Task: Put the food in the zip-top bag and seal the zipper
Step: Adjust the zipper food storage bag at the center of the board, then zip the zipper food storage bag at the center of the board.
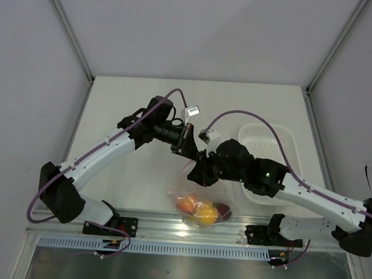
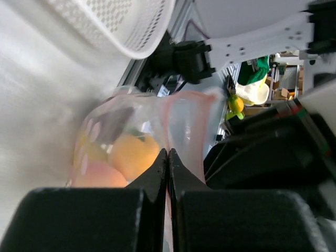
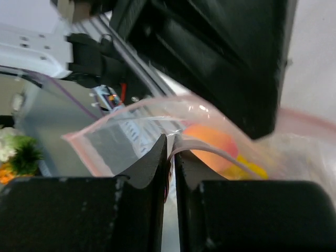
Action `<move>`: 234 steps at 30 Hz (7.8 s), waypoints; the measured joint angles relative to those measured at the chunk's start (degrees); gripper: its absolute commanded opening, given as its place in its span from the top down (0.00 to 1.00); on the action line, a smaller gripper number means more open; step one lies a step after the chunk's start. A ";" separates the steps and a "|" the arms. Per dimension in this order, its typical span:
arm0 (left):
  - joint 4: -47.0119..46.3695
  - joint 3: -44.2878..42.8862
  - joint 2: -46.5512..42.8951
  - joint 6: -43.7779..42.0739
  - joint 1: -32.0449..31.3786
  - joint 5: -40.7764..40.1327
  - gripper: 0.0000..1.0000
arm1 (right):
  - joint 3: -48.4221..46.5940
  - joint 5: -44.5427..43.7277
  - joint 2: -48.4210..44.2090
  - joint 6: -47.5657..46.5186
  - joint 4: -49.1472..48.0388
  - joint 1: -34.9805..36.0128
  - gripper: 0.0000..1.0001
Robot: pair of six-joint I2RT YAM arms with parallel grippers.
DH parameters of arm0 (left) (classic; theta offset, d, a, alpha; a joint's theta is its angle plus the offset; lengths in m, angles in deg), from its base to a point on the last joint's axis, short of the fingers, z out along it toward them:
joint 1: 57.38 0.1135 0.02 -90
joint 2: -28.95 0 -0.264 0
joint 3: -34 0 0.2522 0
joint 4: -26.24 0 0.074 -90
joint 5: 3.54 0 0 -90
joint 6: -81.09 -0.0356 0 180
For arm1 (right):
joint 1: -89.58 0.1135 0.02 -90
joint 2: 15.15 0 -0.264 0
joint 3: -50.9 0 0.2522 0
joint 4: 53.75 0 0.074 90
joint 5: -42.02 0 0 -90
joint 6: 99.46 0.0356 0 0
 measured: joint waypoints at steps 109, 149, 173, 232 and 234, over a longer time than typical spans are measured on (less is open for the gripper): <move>-6.43 -0.90 -13.35 -5.40 2.56 -12.63 0.39 | 22.18 49.03 -13.70 -11.21 -23.54 -42.10 1.00; 1.88 -10.91 -0.72 -18.84 -14.93 -18.84 0.54 | 17.81 45.70 -13.03 -12.74 -16.87 -34.93 1.00; 1.90 -12.61 2.12 -18.58 -15.43 -20.55 0.78 | 17.81 45.64 -13.03 -12.72 -16.87 -34.80 1.00; 0.48 -9.86 -0.39 -18.86 -14.86 -19.54 0.99 | 22.01 43.15 -17.03 -8.35 -24.28 -34.18 1.00; 0.46 -9.35 -0.90 -18.91 -14.67 -19.78 0.99 | 22.43 42.32 -18.10 -7.65 -24.46 -34.45 1.00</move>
